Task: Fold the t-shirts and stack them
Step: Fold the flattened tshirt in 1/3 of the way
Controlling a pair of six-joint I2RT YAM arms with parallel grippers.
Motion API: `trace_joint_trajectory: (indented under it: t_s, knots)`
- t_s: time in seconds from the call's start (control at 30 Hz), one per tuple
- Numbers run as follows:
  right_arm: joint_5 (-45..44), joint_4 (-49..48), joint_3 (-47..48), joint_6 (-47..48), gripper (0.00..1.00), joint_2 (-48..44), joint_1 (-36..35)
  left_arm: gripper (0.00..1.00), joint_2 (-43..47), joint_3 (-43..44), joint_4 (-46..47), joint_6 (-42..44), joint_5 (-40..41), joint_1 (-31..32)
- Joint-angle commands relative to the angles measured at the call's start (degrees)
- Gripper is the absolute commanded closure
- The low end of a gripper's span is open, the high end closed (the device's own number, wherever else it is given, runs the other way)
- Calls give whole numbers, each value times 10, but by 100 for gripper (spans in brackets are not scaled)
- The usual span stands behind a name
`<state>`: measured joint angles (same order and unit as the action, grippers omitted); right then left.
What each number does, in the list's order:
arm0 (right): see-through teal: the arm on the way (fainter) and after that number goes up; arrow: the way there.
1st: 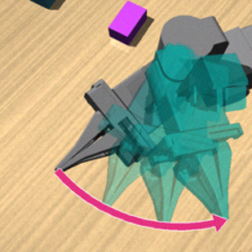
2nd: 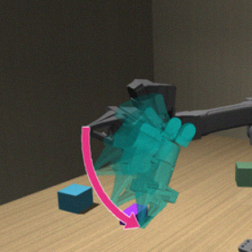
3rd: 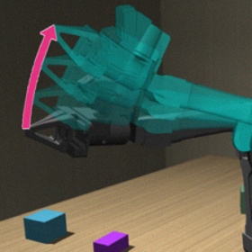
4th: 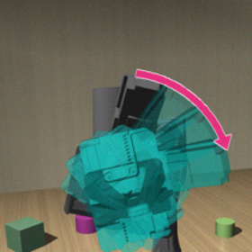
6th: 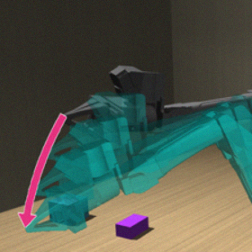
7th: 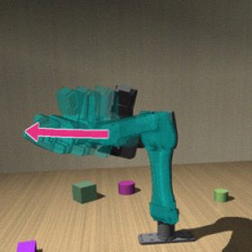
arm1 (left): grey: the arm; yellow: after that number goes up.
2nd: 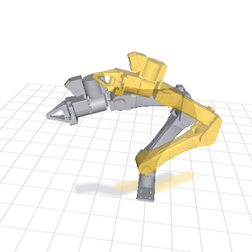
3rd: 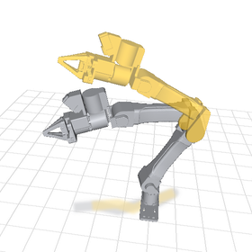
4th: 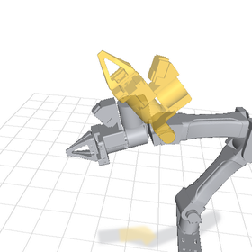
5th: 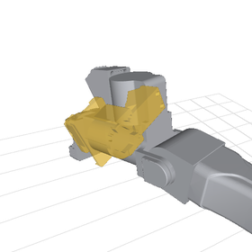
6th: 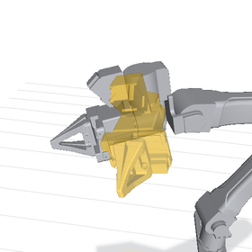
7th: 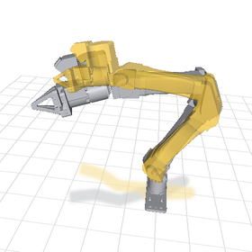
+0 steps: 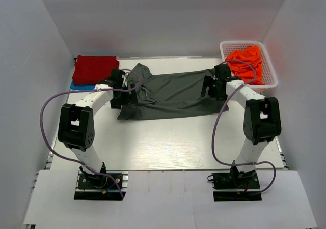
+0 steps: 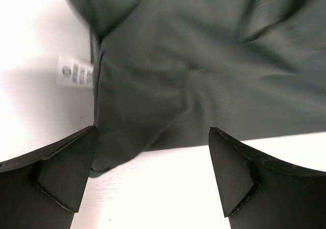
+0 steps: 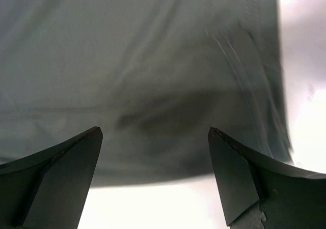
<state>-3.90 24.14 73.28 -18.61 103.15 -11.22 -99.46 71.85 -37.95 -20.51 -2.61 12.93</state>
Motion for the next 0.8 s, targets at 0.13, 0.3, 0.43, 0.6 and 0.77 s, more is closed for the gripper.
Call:
trace_joint_trajectory:
  t_s: [0.13,0.3,0.43,0.6,0.77]
  knots:
    - [-3,-39,63,-22,10,87,9,0,-49,-73,16,-61,45,-11]
    - [-37,-13,60,-40,10,111,22,0,-49,-96,-11,-102,117,-33]
    - [-45,-2,56,-43,10,129,37,0,-49,-102,-24,-116,117,-60]
    - [-20,-6,52,-21,10,128,52,0,-30,-115,-43,-117,55,-74]
    - [33,-43,24,-8,10,77,50,0,50,-115,-102,-105,97,-74]
